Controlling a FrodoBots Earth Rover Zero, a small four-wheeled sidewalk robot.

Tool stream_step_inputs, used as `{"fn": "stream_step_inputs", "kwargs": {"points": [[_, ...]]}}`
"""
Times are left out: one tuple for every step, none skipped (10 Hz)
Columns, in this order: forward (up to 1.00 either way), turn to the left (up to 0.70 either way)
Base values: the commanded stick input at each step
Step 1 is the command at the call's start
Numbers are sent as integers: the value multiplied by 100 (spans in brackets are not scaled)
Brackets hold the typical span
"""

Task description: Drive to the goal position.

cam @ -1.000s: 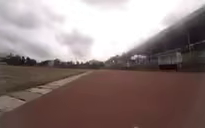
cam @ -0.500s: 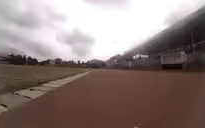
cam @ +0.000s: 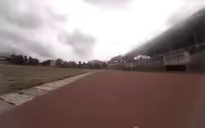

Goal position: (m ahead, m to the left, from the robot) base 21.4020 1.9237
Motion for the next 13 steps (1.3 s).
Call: {"fn": "stream_step_inputs", "kwargs": {"points": [[100,0],[100,0],[100,0],[100,0],[100,0],[100,0],[100,0],[100,0],[100,0],[100,0],[100,0],[100,0],[100,0]]}}
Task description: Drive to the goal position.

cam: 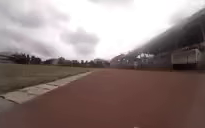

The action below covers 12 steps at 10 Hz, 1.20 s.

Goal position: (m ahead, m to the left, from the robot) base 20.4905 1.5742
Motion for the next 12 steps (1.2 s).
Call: {"fn": "stream_step_inputs", "kwargs": {"points": [[100,0],[100,0],[100,0],[100,0],[100,0],[100,0],[100,0],[100,0],[100,0],[100,0],[100,0],[100,0]]}}
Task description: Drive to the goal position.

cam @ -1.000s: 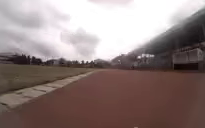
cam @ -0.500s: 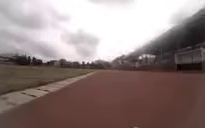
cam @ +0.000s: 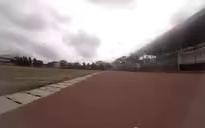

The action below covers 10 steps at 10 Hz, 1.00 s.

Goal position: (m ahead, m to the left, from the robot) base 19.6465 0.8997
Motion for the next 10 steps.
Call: {"fn": "stream_step_inputs", "kwargs": {"points": [[100,0],[100,0],[100,0],[100,0],[100,2],[100,25],[100,40],[100,40],[100,35],[100,28]]}}
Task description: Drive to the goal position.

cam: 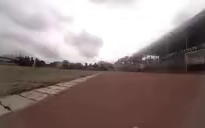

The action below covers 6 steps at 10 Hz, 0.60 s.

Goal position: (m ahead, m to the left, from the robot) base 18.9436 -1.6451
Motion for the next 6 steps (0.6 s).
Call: {"fn": "stream_step_inputs", "kwargs": {"points": [[100,0],[100,0],[100,0],[100,0],[100,0],[100,0]]}}
